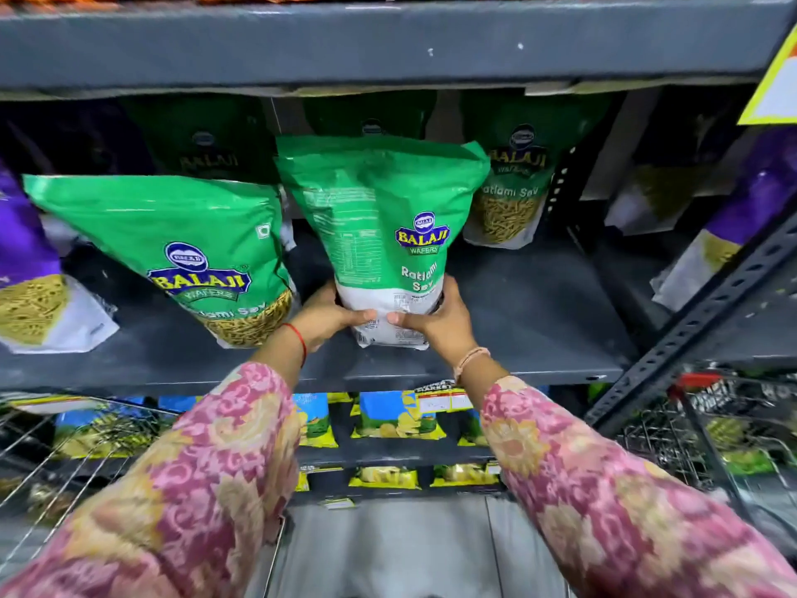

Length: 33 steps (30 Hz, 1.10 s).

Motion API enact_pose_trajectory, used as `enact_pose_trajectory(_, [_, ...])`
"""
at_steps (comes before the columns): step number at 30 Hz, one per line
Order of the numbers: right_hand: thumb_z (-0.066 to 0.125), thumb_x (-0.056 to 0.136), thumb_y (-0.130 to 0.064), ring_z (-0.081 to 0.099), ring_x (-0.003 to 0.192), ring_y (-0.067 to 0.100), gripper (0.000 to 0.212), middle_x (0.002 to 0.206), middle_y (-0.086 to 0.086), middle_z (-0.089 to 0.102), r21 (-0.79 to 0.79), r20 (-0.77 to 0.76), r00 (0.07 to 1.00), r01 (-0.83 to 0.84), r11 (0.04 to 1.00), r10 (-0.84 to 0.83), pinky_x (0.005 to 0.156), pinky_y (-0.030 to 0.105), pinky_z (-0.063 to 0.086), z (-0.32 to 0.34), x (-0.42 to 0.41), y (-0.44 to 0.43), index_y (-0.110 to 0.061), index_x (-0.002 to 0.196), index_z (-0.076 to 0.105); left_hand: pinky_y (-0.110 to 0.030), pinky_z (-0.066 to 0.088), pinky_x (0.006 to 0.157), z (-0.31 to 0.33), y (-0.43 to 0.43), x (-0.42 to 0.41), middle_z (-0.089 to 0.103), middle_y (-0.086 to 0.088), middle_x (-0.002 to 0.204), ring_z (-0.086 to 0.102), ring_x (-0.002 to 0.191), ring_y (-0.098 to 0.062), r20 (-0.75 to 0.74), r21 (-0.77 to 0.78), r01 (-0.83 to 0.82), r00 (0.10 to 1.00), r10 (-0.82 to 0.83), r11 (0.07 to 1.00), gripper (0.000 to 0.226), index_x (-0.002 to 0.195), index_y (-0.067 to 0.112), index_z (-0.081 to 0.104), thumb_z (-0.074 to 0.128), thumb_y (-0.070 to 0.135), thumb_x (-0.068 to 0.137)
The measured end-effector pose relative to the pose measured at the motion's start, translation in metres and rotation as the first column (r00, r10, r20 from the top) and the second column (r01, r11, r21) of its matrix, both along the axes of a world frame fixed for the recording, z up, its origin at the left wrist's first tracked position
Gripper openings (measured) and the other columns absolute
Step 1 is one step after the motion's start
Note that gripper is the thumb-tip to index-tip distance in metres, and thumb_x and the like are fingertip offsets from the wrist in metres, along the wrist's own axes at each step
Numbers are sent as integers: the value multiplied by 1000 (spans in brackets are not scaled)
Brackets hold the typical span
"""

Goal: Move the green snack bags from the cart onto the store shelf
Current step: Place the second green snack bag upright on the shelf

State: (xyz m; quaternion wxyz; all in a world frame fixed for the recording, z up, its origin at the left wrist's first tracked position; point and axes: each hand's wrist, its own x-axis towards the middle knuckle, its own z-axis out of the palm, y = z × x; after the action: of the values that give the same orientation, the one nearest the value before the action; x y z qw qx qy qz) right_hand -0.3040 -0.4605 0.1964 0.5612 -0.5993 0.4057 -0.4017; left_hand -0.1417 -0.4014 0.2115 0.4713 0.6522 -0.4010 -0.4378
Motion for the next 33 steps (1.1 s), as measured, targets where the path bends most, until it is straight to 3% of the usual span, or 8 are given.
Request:
enact_pose_trajectory(9, [83, 55, -16, 47, 100, 29, 63, 107, 19, 48, -271, -184, 916, 302, 914, -357, 84, 26, 35, -23, 8, 54, -1, 104, 47, -24, 42, 91, 3, 5, -31, 58, -12, 125, 53, 107, -16, 93, -111, -208, 971, 219, 972, 58, 124, 4, 47, 72, 2, 72])
enact_pose_trajectory(12, [70, 69, -6, 49, 100, 32, 45, 108, 19, 47, -229, -195, 928, 271, 935, -317, 89, 30, 38, -31, 23, 70, -1, 108, 47, -15, 37, 72, -4, 16, -64, 58, -2, 104, 54, 96, -12, 212, -188, -399, 876, 434, 898, 57, 110, 3, 53, 78, 29, 66])
enact_pose_trajectory(17, [38, 83, -41, 46, 114, 30, 51, 121, 17, 46, -53, -138, 916, 373, 926, -377, 93, 28, 34, -23, 27, 54, -9, 123, 44, -30, 44, 91, -21, 36, -99, 58, -14, 108, 52, 100, -18, 296, -315, -356, 844, 448, 880, 60, 92, 6, 52, 50, 60, 65])
enact_pose_trajectory(19, [53, 69, -45, 47, 104, 16, 64, 113, 14, 45, -53, -108, 936, 330, 942, -334, 85, 19, 33, -22, 17, 46, -7, 120, 47, -14, 37, 89, -25, 45, -101, 55, -11, 104, 47, 96, -8, 256, -365, -298, 879, 403, 882, 50, 83, 8, 53, 46, 55, 70])
enact_pose_trajectory(22, [80, 45, -26, 52, 92, 16, 71, 104, 12, 53, -17, -36, 979, 199, 980, -199, 85, 30, 43, -33, 4, 27, -6, 105, 47, -23, 36, 85, -27, 51, -87, 53, 1, 89, 49, 92, -16, 38, -357, -391, 901, 432, 848, 28, 77, 26, 50, 42, 53, 74])
enact_pose_trajectory(27, [72, 50, 14, 62, 83, 10, 60, 98, 10, 65, 144, 42, 993, -118, 983, 113, 79, 27, 54, -34, -15, -10, -4, 103, 49, -28, 23, 113, -24, 41, -50, 42, -10, 141, 36, 130, -16, -157, -161, -523, 851, 502, 837, 43, 132, 6, 42, 28, 30, 98])
enact_pose_trajectory(30, [64, 64, 18, 64, 71, -3, 45, 85, -8, 72, 179, -35, 979, -193, 965, 203, 74, 21, 52, -34, -19, -22, -3, 102, 55, -40, 10, 122, -26, 41, -35, 18, -1, 157, 16, 144, -13, -227, -52, -414, 891, 393, 909, 77, 145, 14, 21, 26, 64, 86])
enact_pose_trajectory(33, [58, 74, 14, 61, 83, 14, 42, 112, 17, 61, 179, -138, 964, -203, 963, 229, 79, 17, 51, -32, -14, -23, 8, 115, 49, -38, 9, 122, -26, 49, -37, 20, -1, 157, 16, 145, -17, -224, 79, -289, 928, 299, 954, 95, 144, 19, 24, 20, 81, 73])
